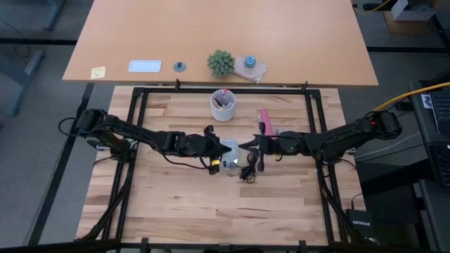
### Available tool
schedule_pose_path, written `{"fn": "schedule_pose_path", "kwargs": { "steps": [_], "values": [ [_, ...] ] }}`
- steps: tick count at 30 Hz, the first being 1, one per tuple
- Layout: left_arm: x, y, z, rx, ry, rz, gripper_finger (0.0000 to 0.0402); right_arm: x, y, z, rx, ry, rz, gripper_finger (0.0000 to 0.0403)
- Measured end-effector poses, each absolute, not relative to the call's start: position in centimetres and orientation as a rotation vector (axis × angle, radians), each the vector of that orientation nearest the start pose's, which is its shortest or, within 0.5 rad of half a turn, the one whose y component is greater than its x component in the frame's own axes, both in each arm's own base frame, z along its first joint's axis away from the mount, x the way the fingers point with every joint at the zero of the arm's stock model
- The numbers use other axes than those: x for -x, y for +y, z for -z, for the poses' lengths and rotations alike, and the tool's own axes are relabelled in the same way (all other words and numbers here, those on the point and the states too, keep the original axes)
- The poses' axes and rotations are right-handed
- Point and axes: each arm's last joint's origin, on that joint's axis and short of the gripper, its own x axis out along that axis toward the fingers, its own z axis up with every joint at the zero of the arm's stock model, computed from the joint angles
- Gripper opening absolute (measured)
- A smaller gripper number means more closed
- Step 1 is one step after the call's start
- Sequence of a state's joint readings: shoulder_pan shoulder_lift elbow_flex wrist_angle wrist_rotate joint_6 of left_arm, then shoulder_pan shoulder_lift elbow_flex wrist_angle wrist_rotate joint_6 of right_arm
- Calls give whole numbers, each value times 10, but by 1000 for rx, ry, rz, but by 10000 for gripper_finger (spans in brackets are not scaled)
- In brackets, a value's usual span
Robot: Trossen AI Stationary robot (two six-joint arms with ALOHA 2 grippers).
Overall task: Screw lightbulb
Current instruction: Insert the lightbulb into the lamp
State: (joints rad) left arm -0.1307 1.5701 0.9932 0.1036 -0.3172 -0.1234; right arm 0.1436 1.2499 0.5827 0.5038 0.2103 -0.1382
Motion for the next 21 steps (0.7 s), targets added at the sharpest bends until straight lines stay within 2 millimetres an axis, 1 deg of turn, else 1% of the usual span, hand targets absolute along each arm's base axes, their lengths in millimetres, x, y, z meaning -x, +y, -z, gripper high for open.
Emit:
{"fn": "schedule_pose_path", "kwargs": {
  "steps": [7, 10, 14, 21],
  "values": [
    [-341, -36, -241, 16, 450, -211, 1, -261, 22, -235, 185, 149, 106, 4],
    [-341, -36, -241, 16, 450, -211, 1, -265, 20, -231, 184, 155, 102, 3],
    [-341, -36, -241, 16, 450, -211, 1, -272, 21, -224, 181, 146, 65, 5],
    [-341, -36, -241, 16, 450, -211, 1, -275, 22, -216, 185, 177, 61, 3]
  ]
}}
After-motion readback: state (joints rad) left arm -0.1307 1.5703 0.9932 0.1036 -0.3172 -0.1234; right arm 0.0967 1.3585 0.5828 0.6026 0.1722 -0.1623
